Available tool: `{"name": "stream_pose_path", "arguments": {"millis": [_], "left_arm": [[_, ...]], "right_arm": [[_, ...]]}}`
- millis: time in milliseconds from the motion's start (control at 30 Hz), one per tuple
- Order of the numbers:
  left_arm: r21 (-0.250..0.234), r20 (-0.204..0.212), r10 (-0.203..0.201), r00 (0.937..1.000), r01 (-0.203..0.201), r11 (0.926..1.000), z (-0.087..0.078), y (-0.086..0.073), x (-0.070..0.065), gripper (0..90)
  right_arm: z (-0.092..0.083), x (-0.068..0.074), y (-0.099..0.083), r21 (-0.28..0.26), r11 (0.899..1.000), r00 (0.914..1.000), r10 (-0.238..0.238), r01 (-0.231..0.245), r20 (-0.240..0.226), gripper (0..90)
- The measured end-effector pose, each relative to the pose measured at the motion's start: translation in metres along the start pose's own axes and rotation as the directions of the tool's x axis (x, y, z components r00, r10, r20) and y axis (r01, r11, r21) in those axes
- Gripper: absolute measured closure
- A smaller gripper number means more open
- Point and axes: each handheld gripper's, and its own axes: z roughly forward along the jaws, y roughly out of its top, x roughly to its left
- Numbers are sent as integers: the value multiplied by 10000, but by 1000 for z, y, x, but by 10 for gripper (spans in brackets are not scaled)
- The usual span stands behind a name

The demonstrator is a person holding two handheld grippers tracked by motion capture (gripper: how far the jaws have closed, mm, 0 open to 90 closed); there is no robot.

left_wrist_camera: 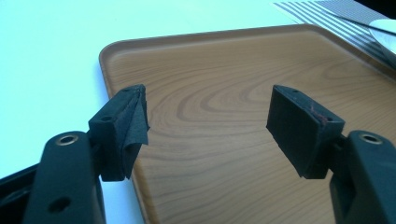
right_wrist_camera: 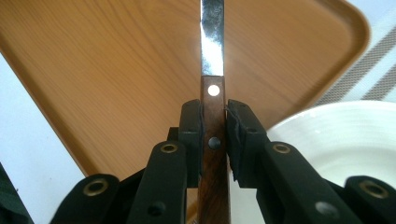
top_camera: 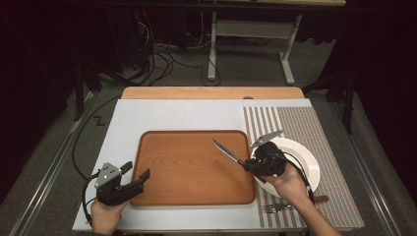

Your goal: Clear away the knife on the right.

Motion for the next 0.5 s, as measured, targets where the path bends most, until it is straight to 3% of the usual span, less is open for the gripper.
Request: {"name": "stream_pose_path", "arguments": {"millis": [500], "left_arm": [[-27,1,-5,10000,5,10000,-1,0,0,302]], "right_arm": [[28,19,9,567,9975,9986,-401,420,-349,779]]}}
